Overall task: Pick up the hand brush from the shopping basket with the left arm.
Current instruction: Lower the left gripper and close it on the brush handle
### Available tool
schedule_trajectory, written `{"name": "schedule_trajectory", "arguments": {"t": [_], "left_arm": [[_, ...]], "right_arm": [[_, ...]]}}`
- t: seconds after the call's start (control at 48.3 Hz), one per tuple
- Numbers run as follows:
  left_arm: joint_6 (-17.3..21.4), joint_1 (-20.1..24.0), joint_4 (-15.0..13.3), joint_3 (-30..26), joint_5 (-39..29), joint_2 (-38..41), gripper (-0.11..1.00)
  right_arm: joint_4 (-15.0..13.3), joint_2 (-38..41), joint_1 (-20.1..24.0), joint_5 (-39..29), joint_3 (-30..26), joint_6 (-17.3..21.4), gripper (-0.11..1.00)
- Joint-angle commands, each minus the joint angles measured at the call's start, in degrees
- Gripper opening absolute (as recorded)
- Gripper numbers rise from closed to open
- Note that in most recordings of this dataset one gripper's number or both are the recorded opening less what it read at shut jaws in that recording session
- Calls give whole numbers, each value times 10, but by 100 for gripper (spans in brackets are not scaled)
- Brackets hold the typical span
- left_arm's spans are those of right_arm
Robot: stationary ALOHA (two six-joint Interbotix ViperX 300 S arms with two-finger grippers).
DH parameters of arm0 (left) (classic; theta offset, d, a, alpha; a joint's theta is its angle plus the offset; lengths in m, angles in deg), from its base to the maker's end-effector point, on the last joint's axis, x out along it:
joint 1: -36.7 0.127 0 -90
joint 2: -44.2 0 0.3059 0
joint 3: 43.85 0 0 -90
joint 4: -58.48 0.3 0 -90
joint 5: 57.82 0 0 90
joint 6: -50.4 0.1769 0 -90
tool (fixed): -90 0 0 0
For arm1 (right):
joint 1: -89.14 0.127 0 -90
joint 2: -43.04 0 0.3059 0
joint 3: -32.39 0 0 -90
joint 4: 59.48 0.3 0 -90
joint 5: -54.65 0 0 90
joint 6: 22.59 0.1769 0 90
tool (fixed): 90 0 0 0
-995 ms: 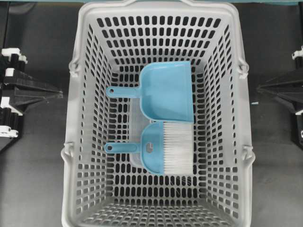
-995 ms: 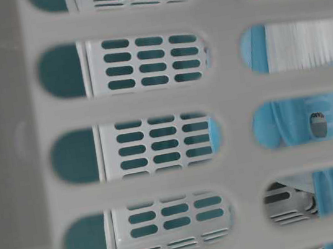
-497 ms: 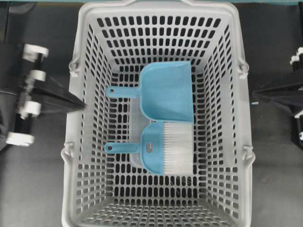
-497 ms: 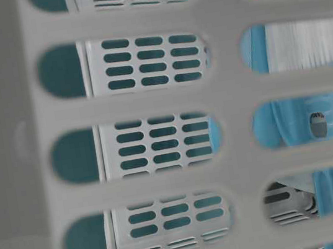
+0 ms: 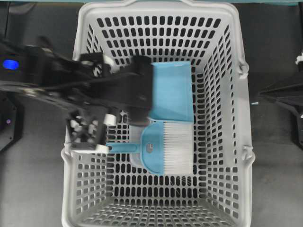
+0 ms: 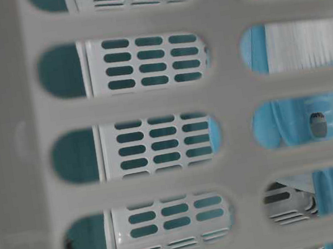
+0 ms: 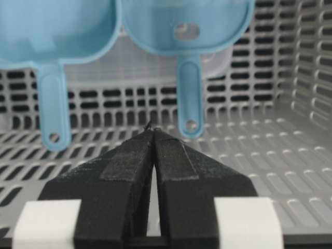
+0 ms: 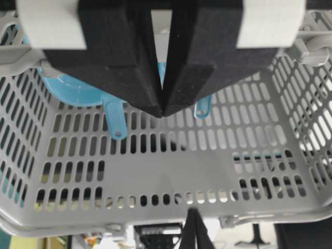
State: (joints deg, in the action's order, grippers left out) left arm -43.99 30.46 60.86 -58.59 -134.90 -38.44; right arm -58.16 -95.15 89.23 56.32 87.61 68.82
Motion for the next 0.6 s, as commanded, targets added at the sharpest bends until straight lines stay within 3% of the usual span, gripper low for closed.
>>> {"name": "schedule_trajectory", "arguments": {"t": [0.0,0.29,0.518,0.58], "left_arm": [[-3,-13,2,-25,-11,18,0],[-34,-40,2,18,30,26,5],[-38,-47,2,80,83,27,70],[-37,-49,2,94,92,36,84]], "right_arm": [[2,3,0,3,-11,1,0],[2,3,1,3,-10,1,0],[2,3,1,3,-8,1,0],[2,3,1,3,-8,1,0]]}}
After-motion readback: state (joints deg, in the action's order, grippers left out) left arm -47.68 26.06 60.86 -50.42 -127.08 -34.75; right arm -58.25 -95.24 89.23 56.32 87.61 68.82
